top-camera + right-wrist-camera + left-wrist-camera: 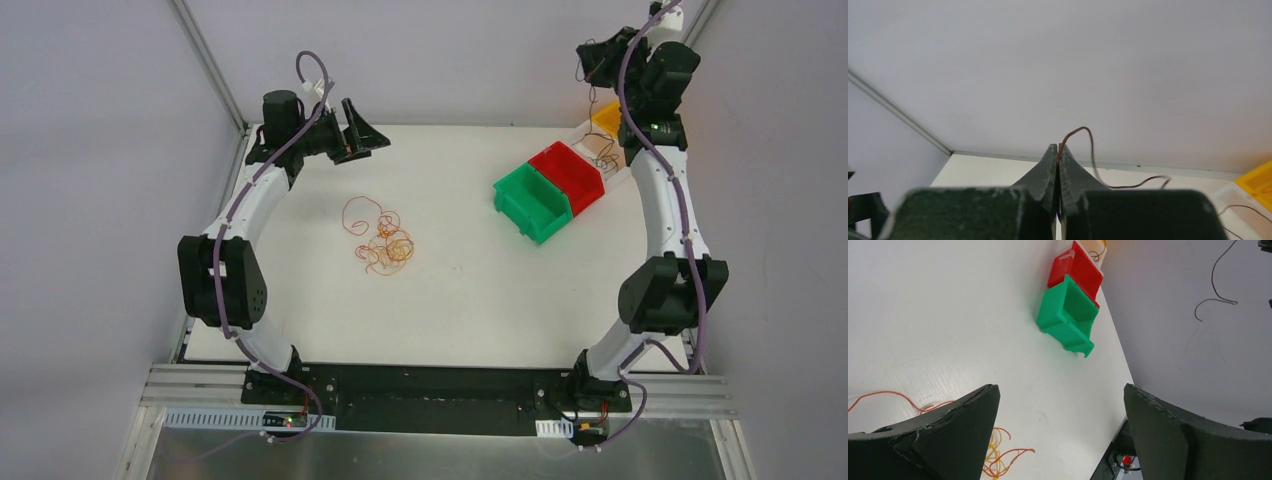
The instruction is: Untangle the cables
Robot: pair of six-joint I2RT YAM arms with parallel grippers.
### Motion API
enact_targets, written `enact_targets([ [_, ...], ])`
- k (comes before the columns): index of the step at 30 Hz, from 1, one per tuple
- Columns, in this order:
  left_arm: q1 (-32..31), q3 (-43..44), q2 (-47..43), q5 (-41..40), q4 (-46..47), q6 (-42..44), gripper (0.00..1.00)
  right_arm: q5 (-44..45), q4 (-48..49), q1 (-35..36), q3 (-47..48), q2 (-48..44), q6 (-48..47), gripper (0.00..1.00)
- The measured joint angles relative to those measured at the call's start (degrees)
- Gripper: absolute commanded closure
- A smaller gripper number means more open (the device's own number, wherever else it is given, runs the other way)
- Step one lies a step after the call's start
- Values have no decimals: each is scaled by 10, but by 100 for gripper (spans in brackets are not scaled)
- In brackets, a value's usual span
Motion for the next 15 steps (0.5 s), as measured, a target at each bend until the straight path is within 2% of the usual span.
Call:
enact_targets([
  [5,12,0,13,9,-25,13,1,-51,-31,-77,82,105,-9,100],
  [8,12,0,16,10,-34,19,1,-81,-40,-113,110,163,-10,95],
  [12,12,0,16,11,-43,24,1,-114,-38,-144,124,226,-26,93],
  [15,12,0,18,11,-53,34,1,-135,-47,-150,178,283,-35,91],
])
